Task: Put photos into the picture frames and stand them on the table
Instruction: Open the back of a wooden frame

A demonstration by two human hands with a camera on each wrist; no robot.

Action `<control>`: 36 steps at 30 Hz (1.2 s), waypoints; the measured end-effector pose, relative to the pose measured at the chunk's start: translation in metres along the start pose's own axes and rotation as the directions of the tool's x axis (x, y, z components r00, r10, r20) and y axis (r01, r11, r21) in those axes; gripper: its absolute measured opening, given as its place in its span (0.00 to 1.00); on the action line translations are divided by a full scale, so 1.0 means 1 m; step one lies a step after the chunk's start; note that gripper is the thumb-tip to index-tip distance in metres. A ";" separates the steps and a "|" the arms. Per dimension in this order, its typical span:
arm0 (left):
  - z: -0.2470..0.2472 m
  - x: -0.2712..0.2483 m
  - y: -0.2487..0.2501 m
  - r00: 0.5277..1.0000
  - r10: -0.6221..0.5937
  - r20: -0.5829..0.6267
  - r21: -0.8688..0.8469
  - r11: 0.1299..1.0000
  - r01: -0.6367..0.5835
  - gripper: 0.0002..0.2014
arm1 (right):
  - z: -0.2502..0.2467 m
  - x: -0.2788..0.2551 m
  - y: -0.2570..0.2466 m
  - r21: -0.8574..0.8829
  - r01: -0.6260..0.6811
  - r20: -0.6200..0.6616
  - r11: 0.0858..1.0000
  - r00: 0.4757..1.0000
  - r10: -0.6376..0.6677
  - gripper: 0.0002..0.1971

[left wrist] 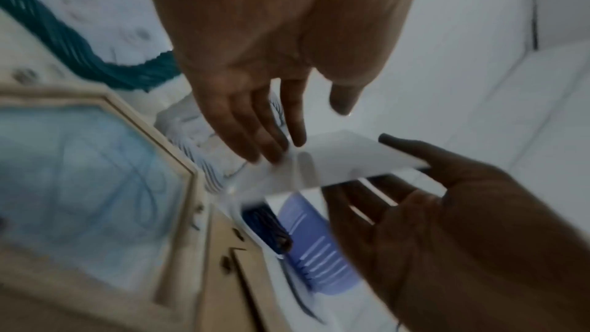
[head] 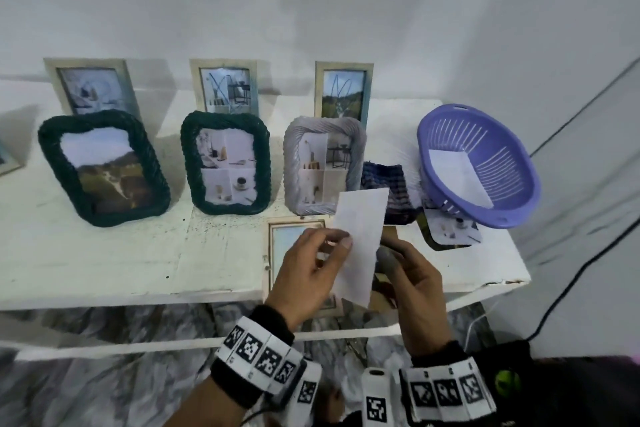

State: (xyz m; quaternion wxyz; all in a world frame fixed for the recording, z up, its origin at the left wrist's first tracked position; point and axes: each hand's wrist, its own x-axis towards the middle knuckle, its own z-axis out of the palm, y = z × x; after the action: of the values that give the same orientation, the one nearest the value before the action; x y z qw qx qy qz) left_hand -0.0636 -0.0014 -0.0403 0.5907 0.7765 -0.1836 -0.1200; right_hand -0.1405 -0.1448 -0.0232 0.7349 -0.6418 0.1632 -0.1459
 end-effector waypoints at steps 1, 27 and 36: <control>0.005 0.000 0.007 0.998 -0.028 0.063 -0.112 0.993 0.035 0.15 | -0.002 -0.001 -0.002 -0.048 0.039 0.021 0.998 0.999 -0.038 0.14; 0.190 0.115 0.022 0.890 -0.320 -0.325 0.161 0.908 0.386 0.06 | -0.240 0.128 -0.030 -0.867 0.445 0.268 0.224 0.796 -0.543 0.17; 0.217 0.134 0.031 0.891 -0.309 -0.334 0.556 0.698 0.451 0.17 | -0.235 0.128 -0.023 -0.843 0.522 0.412 0.133 0.783 -0.465 0.16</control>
State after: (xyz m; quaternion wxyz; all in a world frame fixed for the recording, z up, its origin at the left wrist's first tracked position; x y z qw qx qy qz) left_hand -0.0339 -0.2553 -0.0652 0.2803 0.9557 0.0175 -0.0882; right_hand -0.1255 -0.4129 -0.0365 0.1426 -0.9595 -0.0228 -0.2418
